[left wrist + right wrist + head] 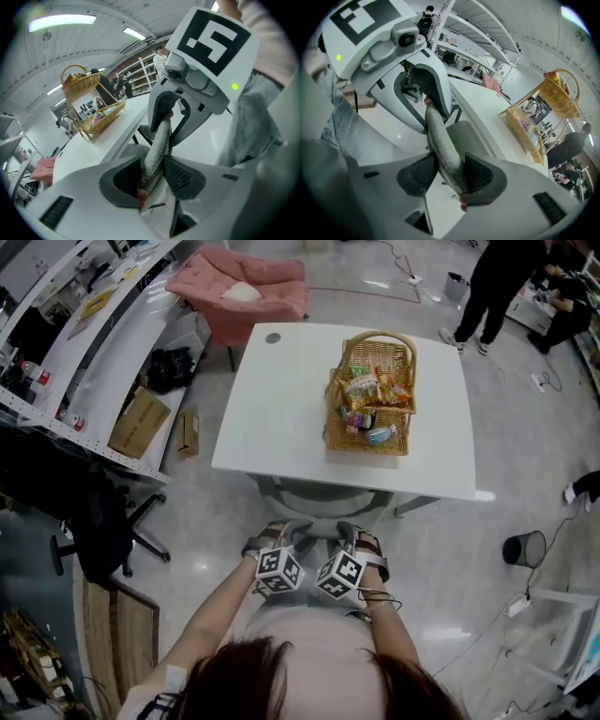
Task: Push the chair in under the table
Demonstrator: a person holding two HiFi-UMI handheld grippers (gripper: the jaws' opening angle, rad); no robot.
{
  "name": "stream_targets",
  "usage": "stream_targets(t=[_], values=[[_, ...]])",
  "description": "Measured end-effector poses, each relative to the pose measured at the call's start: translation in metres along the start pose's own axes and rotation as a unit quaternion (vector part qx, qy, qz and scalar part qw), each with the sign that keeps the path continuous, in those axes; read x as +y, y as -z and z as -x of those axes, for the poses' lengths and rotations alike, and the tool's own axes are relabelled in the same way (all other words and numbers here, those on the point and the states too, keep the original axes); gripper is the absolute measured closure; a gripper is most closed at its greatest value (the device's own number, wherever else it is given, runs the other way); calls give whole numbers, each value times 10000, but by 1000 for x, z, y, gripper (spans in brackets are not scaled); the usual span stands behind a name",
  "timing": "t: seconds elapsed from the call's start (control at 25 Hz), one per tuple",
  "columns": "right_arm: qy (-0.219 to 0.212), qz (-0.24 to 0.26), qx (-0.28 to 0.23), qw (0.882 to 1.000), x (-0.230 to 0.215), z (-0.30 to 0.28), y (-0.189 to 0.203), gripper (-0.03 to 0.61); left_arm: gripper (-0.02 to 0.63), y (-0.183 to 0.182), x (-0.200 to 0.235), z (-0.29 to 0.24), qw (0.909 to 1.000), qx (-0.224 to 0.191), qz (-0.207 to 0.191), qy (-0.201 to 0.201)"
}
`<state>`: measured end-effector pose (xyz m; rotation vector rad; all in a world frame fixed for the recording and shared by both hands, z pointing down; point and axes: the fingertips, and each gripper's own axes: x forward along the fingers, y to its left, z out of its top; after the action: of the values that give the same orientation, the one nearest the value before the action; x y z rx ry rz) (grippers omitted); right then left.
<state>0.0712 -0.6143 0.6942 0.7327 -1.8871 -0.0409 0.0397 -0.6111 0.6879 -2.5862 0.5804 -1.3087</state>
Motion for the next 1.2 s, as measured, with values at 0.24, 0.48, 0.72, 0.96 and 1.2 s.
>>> stream_targets(t=[0.24, 0.48, 0.72, 0.96, 1.2], values=[[18, 16, -16, 10000, -7, -5, -2, 398, 460, 0, 7, -5, 10000, 36, 14, 17], [17, 0, -3, 10000, -10, -8, -1, 397, 459, 0, 11, -7, 9999, 120, 124, 13], [-10, -21, -23, 10000, -11, -6, -2, 397, 459, 0, 12, -6, 9992, 238, 318, 45], [84, -173, -145, 9997, -9, 2, 0, 397, 457, -3, 8, -2, 9977, 370, 552, 102], [244, -486, -338, 9979, -8, 21, -1, 399, 470, -6, 6, 19, 9963, 306, 778, -187]])
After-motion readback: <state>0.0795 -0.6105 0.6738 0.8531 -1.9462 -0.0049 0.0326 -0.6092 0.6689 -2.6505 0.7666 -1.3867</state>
